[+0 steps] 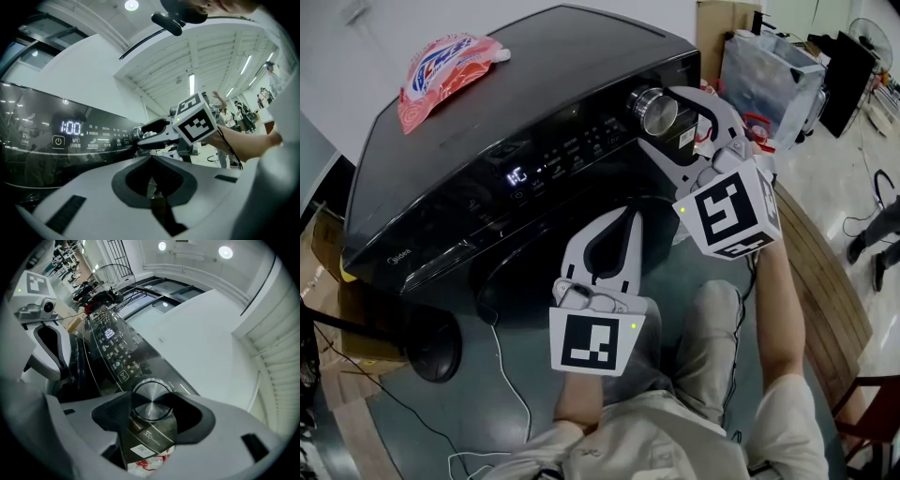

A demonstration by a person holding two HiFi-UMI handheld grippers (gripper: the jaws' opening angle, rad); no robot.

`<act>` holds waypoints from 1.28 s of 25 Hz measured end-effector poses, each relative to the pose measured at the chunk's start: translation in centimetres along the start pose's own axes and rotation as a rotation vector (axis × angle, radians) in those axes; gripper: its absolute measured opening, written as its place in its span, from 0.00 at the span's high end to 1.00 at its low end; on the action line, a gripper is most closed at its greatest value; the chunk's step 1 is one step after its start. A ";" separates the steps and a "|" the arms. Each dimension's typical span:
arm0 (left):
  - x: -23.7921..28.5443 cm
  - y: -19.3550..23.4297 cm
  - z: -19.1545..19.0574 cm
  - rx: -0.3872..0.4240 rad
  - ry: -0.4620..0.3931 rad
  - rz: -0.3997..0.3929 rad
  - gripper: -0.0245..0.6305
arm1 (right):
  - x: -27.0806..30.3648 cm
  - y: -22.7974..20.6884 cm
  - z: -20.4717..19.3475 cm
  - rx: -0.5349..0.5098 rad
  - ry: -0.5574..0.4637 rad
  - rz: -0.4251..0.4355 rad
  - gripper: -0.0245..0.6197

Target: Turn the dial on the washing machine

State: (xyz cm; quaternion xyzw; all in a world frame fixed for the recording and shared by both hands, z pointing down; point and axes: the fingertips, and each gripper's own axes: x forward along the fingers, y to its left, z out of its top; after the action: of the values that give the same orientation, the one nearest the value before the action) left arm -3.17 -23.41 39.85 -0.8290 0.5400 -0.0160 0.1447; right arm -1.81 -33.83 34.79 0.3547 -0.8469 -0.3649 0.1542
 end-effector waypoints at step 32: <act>0.0 0.6 -0.1 -0.016 -0.004 0.014 0.94 | 0.0 -0.9 -0.3 0.374 0.007 -0.022 0.52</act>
State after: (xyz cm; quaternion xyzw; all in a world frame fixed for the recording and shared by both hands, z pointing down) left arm -3.76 -23.66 39.80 -0.8263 0.5457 -0.0088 0.1393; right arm -1.25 -34.40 34.37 0.3877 -0.8955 -0.2014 0.0846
